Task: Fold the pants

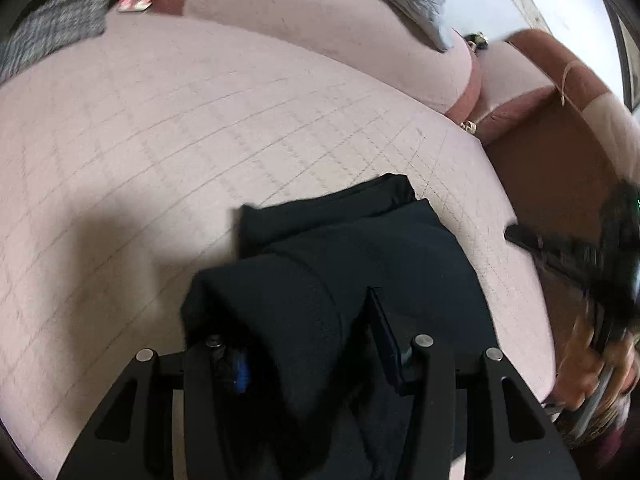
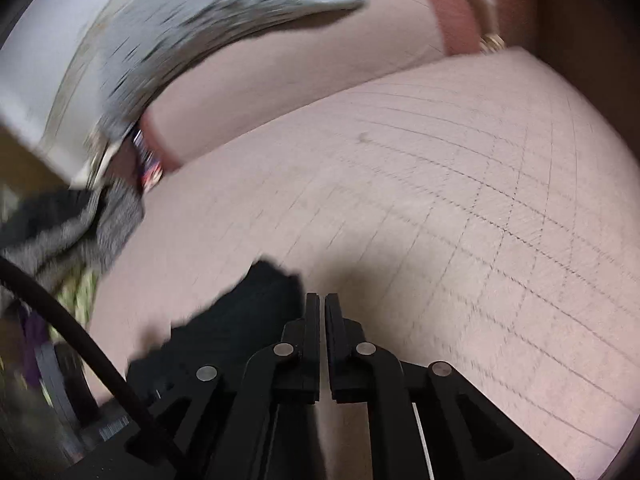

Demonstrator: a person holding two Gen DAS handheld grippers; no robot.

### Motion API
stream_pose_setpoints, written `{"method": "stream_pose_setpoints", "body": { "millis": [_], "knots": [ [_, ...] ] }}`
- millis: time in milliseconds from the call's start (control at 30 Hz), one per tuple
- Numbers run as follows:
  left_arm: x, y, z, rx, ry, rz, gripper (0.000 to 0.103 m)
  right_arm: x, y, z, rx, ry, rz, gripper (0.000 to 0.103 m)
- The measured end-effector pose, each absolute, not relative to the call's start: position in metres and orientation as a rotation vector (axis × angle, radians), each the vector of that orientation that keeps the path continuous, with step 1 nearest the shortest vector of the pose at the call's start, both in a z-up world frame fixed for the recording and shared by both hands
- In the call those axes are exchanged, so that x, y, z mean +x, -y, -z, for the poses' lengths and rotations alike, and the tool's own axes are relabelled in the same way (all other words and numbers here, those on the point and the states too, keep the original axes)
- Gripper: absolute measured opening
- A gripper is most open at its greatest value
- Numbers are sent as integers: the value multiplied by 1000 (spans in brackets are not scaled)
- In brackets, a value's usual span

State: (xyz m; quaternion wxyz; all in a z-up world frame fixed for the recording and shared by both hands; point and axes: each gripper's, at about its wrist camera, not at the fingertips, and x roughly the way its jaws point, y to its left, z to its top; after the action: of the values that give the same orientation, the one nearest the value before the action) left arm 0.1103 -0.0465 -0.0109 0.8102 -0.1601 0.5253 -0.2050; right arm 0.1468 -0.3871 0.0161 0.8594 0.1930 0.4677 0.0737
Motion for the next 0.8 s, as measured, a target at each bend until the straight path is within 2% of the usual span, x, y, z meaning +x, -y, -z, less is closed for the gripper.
{"method": "stream_pose_setpoints", "body": {
  "millis": [167, 267, 300, 400, 500, 567, 767, 800],
  "knots": [
    [93, 29, -33, -339, -1037, 382, 48, 94, 353, -22, 324, -930, -275, 5],
    [97, 43, -45, -342, -1012, 438, 57, 70, 333, -19, 307, -898, -328, 6],
    [100, 49, -43, -335, -1012, 452, 60, 64, 325, -16, 285, -894, -335, 8],
    [116, 64, -10, -311, -1068, 436, 60, 53, 315, 0, 227, -924, -335, 16],
    [119, 64, 18, -280, -1079, 410, 60, 39, 319, 21, 133, -928, -308, 17],
    [113, 61, 18, -281, -1040, 437, 60, 35, 331, 31, 160, -924, -315, 17],
    [100, 26, 15, -355, -1071, 421, 60, 30, 351, 25, 326, -905, -304, 17],
    [95, 19, 15, -349, -1073, 401, 62, 26, 353, 22, 327, -896, -293, 23]
  ]
}}
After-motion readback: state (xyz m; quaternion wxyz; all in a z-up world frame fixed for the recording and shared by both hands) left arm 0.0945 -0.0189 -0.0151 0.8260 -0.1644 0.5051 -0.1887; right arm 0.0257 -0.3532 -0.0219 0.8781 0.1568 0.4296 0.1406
